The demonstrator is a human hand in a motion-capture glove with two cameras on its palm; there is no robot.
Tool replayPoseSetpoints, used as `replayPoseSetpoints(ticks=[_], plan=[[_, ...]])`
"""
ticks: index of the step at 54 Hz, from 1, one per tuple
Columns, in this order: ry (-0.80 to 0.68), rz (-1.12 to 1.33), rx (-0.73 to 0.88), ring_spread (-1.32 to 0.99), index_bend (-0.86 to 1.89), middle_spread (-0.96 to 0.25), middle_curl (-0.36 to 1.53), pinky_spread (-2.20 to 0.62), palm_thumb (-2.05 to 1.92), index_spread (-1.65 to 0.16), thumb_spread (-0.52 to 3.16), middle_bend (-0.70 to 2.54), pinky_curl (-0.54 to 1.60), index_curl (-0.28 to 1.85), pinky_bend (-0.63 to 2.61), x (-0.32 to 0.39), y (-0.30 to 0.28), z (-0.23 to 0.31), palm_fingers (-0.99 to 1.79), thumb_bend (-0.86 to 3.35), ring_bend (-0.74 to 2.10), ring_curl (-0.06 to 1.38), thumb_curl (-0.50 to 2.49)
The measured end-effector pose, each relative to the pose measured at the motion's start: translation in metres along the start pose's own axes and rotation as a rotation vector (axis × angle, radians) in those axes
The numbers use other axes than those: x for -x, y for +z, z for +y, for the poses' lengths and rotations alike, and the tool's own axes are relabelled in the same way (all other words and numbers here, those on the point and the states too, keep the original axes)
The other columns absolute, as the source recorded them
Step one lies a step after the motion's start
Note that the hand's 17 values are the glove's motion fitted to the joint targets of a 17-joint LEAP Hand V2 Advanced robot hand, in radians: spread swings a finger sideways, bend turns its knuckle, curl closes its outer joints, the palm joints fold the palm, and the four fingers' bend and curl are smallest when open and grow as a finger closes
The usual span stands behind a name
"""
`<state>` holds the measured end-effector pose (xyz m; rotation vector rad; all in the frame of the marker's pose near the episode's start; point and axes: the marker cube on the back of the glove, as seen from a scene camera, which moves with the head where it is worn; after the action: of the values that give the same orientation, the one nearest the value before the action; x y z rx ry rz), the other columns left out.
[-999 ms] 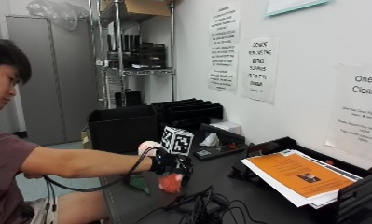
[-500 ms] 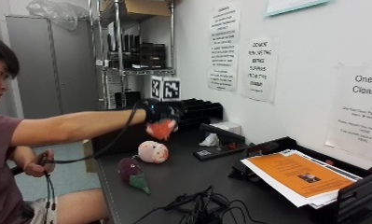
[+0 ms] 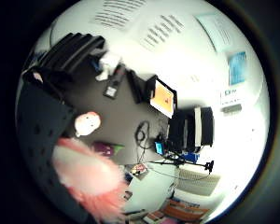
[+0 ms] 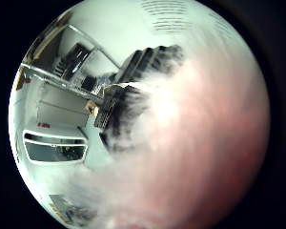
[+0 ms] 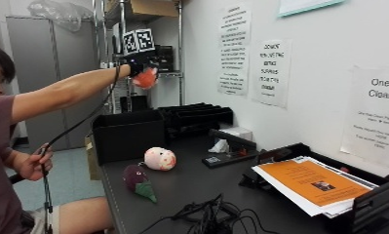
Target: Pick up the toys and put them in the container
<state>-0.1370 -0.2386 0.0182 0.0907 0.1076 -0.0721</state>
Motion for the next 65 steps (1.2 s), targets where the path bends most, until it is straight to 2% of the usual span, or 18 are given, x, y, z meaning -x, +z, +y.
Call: replayPoseSetpoints(ticks=[11, 15, 20, 24, 28, 30, 36, 38, 40, 42, 46, 49, 58, 65], plan=[[-0.155, -0.003, 0.022, -0.38, 1.12, -0.2, 0.73, -0.28, 0.59, -0.2, 0.33, 1.18, 0.42, 0.84, 0.83, 0.111, 0.022, -0.028, 1.04, 0.23, 1.07, 0.56, 0.98], [-0.172, -0.045, -0.009, -0.38, 1.1, -0.2, 0.74, -0.28, 0.58, -0.19, 0.31, 1.19, 0.42, 0.87, 0.84, 0.123, 0.033, -0.026, 1.04, 0.22, 1.07, 0.56, 1.01], [-0.202, -0.016, 0.04, -0.38, 1.08, -0.19, 0.74, -0.28, 0.57, -0.19, 0.3, 1.19, 0.43, 0.89, 0.84, 0.144, 0.046, -0.03, 1.04, 0.21, 1.08, 0.57, 1.04], [-0.168, -0.035, 0.02, -0.38, 1.05, -0.2, 0.73, -0.28, 0.57, -0.2, 0.29, 1.18, 0.43, 0.91, 0.86, 0.167, 0.048, -0.04, 1.0, 0.21, 1.07, 0.58, 1.06], [-0.239, 0.024, 0.027, -0.39, 1.02, -0.21, 0.73, -0.29, 0.56, -0.21, 0.3, 1.16, 0.44, 0.94, 0.89, 0.174, 0.048, -0.039, 0.96, 0.19, 1.07, 0.58, 1.07], [-0.226, 0.05, 0.065, -0.39, 1.0, -0.22, 0.73, -0.29, 0.55, -0.21, 0.31, 1.16, 0.45, 0.95, 0.91, 0.176, 0.048, -0.039, 0.92, 0.18, 1.06, 0.58, 1.08], [-0.173, 0.13, 0.32, -0.38, 0.77, -0.26, 0.71, -0.29, 0.49, -0.23, 0.43, 1.02, 0.49, 0.96, 1.04, 0.177, 0.055, -0.033, 0.63, 0.1, 1.1, 0.6, 1.05], [-0.16, 0.157, 0.392, -0.37, 0.55, -0.25, 0.69, -0.27, 0.37, -0.22, 0.64, 0.94, 0.5, 0.91, 1.07, 0.174, 0.056, -0.029, 0.31, 0.04, 1.11, 0.6, 1.0], [-0.152, 0.17, 0.417, -0.31, 0.23, -0.19, 0.64, -0.21, 0.24, -0.2, 0.75, 0.75, 0.57, 0.85, 1.22, 0.172, 0.056, -0.028, -0.22, -0.04, 1.09, 0.62, 0.93], [-0.152, 0.177, 0.412, -0.25, 0.05, -0.14, 0.58, -0.16, 0.16, -0.19, 0.83, 0.61, 0.54, 0.74, 1.27, 0.169, 0.055, -0.026, -0.42, -0.08, 0.96, 0.58, 0.86], [-0.154, 0.178, 0.391, -0.17, -0.02, -0.07, 0.51, -0.09, 0.06, -0.17, 0.95, 0.44, 0.5, 0.54, 1.26, 0.16, 0.049, -0.024, -0.4, -0.07, 0.8, 0.5, 0.77], [-0.135, 0.171, 0.379, -0.13, -0.01, -0.04, 0.48, -0.05, 0.02, -0.16, 1.01, 0.37, 0.48, 0.47, 1.24, 0.147, 0.039, -0.02, -0.37, -0.05, 0.73, 0.46, 0.71], [-0.047, 0.2, 0.34, -0.06, 0.01, 0.02, 0.44, 0.01, -0.01, -0.14, 1.11, 0.26, 0.43, 0.34, 1.16, 0.142, 0.004, -0.041, -0.29, -0.03, 0.61, 0.4, 0.59], [0.025, 0.218, 0.324, -0.03, 0.03, 0.03, 0.43, 0.03, 0.0, -0.14, 1.15, 0.23, 0.41, 0.27, 1.11, 0.094, -0.017, -0.022, -0.24, -0.02, 0.56, 0.38, 0.52]])
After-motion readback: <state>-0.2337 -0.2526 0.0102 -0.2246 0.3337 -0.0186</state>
